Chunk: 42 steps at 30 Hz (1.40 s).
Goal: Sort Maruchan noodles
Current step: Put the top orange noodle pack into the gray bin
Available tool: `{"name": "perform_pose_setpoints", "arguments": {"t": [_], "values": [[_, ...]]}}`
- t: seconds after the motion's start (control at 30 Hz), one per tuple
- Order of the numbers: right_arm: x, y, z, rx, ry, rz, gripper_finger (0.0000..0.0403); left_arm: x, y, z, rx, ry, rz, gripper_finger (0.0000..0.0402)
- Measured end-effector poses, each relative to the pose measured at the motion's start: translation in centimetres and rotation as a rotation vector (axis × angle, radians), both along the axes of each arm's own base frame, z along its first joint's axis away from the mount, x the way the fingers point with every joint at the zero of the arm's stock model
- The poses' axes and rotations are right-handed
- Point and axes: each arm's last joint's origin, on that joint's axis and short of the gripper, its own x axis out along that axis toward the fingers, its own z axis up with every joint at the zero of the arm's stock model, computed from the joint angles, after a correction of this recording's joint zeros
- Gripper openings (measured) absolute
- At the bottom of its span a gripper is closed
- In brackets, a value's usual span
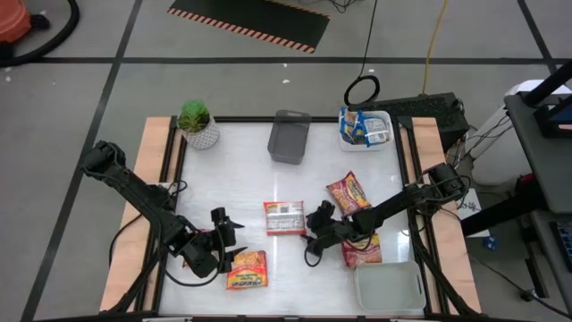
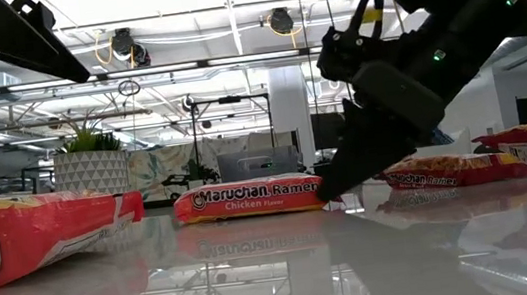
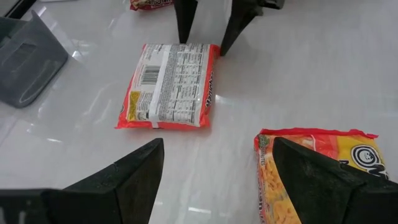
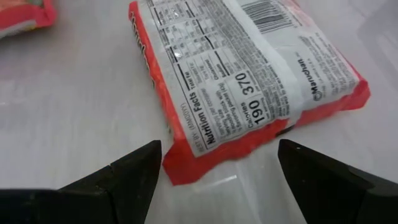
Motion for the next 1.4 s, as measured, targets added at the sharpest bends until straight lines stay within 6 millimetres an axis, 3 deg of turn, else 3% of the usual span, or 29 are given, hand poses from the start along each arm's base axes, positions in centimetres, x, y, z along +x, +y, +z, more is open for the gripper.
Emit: {"name": "perform_pose_setpoints", "arguments": {"t": [0.6,1.27,1.4], "values": [[-1.3,-1.1,-1.2,-0.001,0.025,-0.079,0.0314,0.0,0.0,0.0,-0.003,-0.001,0.003,0.0305],[-1.3,-1.1,-1.3,-0.018,0.030,-0.063,0.0313,0.0,0.0,0.0,0.009,-0.011,0.013,0.0305],[-1.3,-1.1,-1.3,-0.022,0.029,-0.055,0.0289,0.0,0.0,0.0,0.010,-0.013,0.014,0.0305]]}}
